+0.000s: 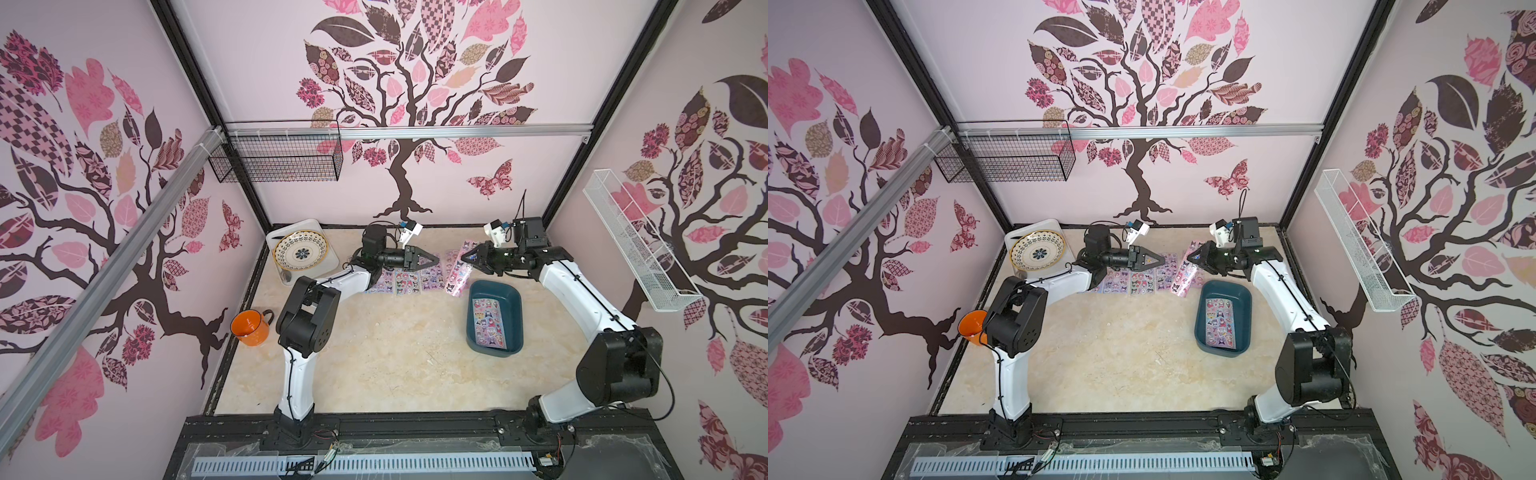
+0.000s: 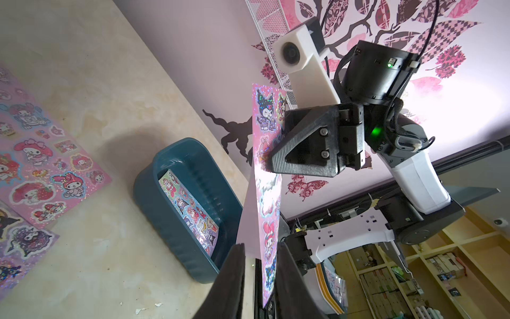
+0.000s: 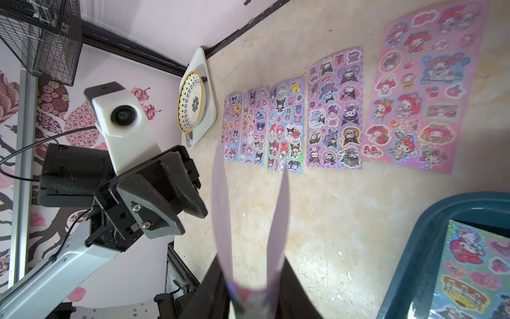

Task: Take the stickers out of the storage box
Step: Pick up the sticker from the storage box.

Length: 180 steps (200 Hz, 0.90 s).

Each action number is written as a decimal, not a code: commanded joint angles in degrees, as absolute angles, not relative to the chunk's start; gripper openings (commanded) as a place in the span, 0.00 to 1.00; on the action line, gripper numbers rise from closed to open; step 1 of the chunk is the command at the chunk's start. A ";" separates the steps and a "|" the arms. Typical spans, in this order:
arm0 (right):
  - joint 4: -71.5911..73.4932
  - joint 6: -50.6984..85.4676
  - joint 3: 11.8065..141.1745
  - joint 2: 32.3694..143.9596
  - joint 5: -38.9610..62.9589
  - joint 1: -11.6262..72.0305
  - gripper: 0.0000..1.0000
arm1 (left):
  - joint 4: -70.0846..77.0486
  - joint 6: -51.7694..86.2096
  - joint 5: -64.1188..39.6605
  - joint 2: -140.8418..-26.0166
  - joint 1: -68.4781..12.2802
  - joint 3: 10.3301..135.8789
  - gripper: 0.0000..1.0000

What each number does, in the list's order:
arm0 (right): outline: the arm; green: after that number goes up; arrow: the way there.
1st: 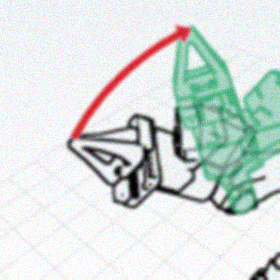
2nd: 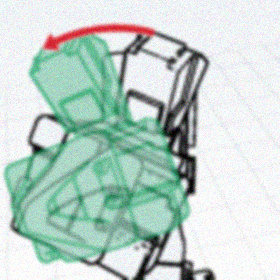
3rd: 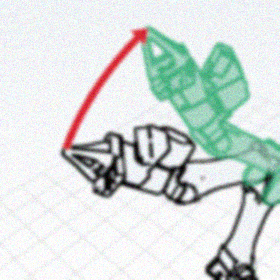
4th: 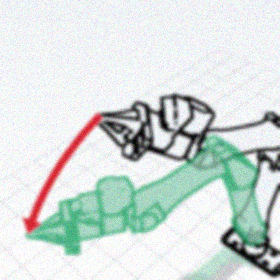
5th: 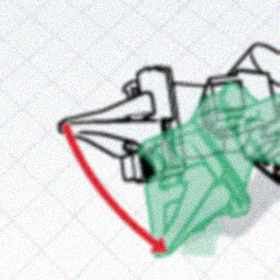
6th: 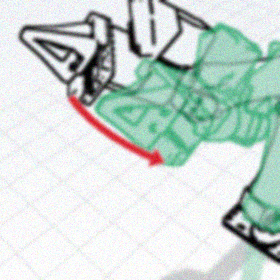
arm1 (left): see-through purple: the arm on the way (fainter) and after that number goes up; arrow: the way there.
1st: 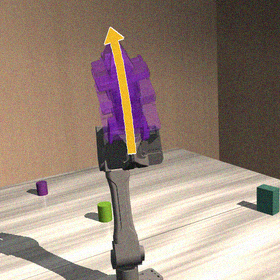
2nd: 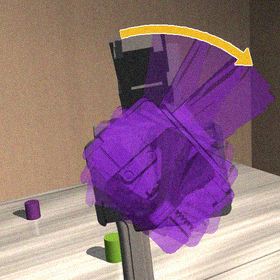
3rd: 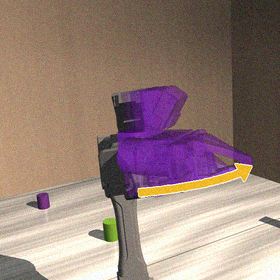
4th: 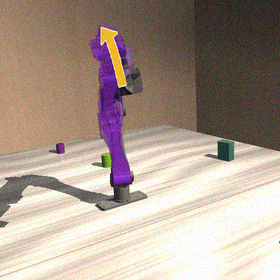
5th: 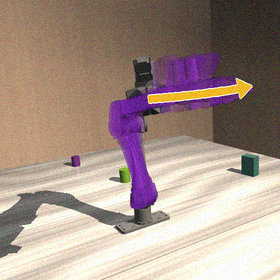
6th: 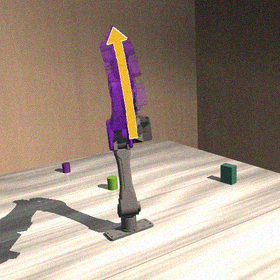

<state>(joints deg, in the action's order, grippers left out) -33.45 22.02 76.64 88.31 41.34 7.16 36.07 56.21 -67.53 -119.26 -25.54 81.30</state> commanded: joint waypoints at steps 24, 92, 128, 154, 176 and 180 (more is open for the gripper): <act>-29.30 23.98 78.70 89.20 44.40 9.47 0.28 | 43.90 61.56 -69.50 -120.06 -25.83 80.97 0.26; -26.97 25.29 78.17 88.90 44.66 10.06 0.28 | 41.09 59.46 -70.22 -119.93 -26.77 81.67 0.26; -26.42 25.50 78.10 89.47 45.08 10.02 0.29 | 39.99 59.52 -70.22 -120.75 -27.74 83.04 0.26; -26.38 25.40 78.13 90.10 45.00 10.06 0.29 | 39.82 59.48 -70.22 -120.41 -28.03 83.05 0.26; -25.59 25.87 77.91 90.20 45.09 10.02 0.29 | 39.45 59.31 -70.44 -120.17 -28.21 83.13 0.26; -25.40 26.00 77.81 90.11 45.13 10.05 0.29 | 39.48 59.33 -70.49 -120.22 -28.21 83.14 0.26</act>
